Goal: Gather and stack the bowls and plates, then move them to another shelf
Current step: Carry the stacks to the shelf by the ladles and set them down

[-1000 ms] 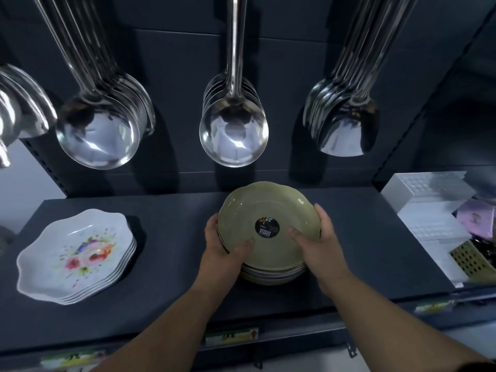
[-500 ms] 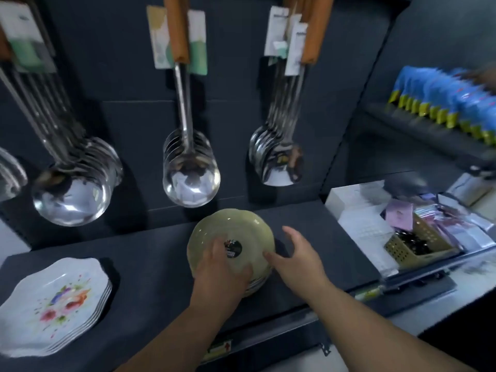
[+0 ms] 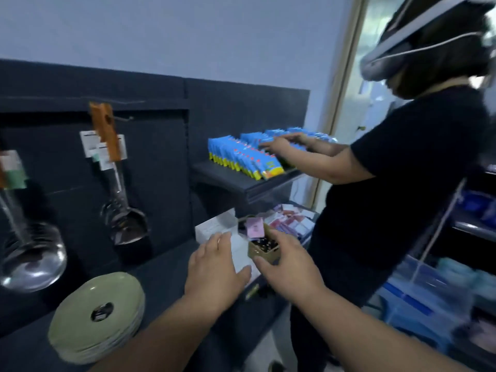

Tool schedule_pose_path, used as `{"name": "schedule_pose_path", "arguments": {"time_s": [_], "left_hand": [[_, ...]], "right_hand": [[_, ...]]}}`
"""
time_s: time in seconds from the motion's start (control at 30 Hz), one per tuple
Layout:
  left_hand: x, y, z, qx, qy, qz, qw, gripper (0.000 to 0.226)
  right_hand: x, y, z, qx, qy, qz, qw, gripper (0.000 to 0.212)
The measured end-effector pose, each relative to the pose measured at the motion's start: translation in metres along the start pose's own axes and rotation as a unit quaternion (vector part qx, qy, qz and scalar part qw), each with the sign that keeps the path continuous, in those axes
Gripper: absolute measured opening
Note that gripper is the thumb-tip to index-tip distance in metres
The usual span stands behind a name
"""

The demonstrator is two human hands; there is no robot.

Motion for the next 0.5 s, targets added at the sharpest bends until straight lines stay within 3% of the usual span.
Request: {"name": "schedule_pose_path", "arguments": {"time_s": [0.2, 0.5], "left_hand": [[0.023, 0.051, -0.178, 0.096, -0.042, 0.019, 0.994, 0.076], [0.072, 0.175, -0.472, 0.266, -0.043, 0.035, 0.962, 0.078]], "right_hand": [[-0.16, 0.095, -0.107, 0.071, 0.076, -0.099, 0.99, 0.071], [-0.402, 0.298, -0.284, 0.209, 0.181, -0.202, 0.94, 0.07]]}}
Point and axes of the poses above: each hand's wrist, its own y-axis away from the middle knuckle, its own x-axis out of the palm, z = x × y, the point moved 3 cm from there along -y, towards the middle knuckle, and after that the axes turned 1 degree about -z, right-handed, at the moved point
